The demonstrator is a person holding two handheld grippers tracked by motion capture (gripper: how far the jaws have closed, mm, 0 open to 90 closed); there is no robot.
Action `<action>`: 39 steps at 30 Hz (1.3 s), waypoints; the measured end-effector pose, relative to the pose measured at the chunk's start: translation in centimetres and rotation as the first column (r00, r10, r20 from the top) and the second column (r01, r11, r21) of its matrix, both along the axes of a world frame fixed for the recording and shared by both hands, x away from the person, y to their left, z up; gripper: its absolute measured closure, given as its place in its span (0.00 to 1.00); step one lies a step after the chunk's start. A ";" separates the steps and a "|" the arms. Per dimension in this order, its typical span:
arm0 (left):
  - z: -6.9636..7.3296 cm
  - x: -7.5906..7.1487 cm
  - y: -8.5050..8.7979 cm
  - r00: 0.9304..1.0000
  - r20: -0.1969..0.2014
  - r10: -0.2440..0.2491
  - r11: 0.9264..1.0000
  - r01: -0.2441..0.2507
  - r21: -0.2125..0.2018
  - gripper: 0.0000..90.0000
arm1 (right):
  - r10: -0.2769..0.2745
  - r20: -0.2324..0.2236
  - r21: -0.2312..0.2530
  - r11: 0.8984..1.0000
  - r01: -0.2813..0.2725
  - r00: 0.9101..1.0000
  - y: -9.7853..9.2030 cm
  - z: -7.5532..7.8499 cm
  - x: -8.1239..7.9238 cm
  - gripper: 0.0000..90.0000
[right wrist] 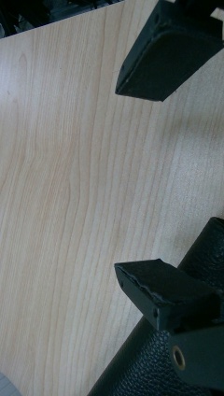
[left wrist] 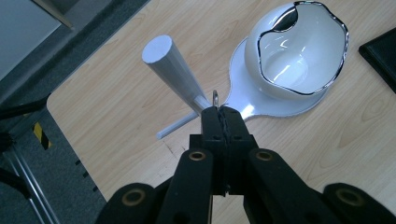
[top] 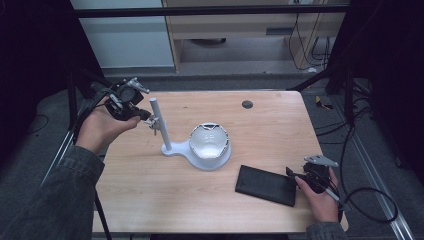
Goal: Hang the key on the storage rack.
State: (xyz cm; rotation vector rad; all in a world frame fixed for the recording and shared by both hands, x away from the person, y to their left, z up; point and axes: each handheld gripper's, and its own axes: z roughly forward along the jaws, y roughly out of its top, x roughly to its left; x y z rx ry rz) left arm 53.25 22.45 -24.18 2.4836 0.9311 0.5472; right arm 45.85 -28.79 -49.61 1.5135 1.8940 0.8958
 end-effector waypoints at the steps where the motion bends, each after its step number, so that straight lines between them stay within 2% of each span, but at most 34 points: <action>1: -0.1 0.0 -0.1 1.000 0.002 0.002 1.000 -0.002 0.003 1.00 | 0.000 0.000 -0.002 1.000 0.000 1.000 0.0 0.0 0.0 0.14; 12: -1.5 0.6 0.7 1.000 -0.006 0.029 0.999 -0.029 -0.019 1.00 | 0.003 -0.002 -0.005 1.000 -0.003 1.000 -0.1 0.0 0.0 0.14; 14: -1.6 0.7 0.8 1.000 0.002 0.026 0.999 -0.026 -0.020 1.00 | 0.002 -0.003 -0.003 1.000 -0.002 1.000 -0.1 0.0 0.0 0.14; 20: -1.9 0.6 1.0 0.999 -0.010 0.035 0.999 -0.035 -0.028 1.00 | 0.002 0.001 -0.005 1.000 -0.002 1.000 -0.1 0.0 0.0 0.14; 33: -2.2 0.4 1.6 0.999 -0.005 0.035 0.999 -0.036 -0.039 1.00 | -0.001 0.001 -0.003 1.000 0.001 1.000 -0.1 0.1 0.0 0.14; 34: -2.3 0.3 1.6 0.999 -0.015 0.038 0.998 -0.039 -0.043 0.99 | -0.001 0.001 -0.003 1.000 0.001 1.000 -0.1 0.1 0.0 0.14; 39: -2.6 0.1 1.9 0.999 -0.013 0.039 0.998 -0.040 -0.055 0.96 | -0.003 0.002 -0.001 1.000 0.003 1.000 -0.1 0.1 0.0 0.14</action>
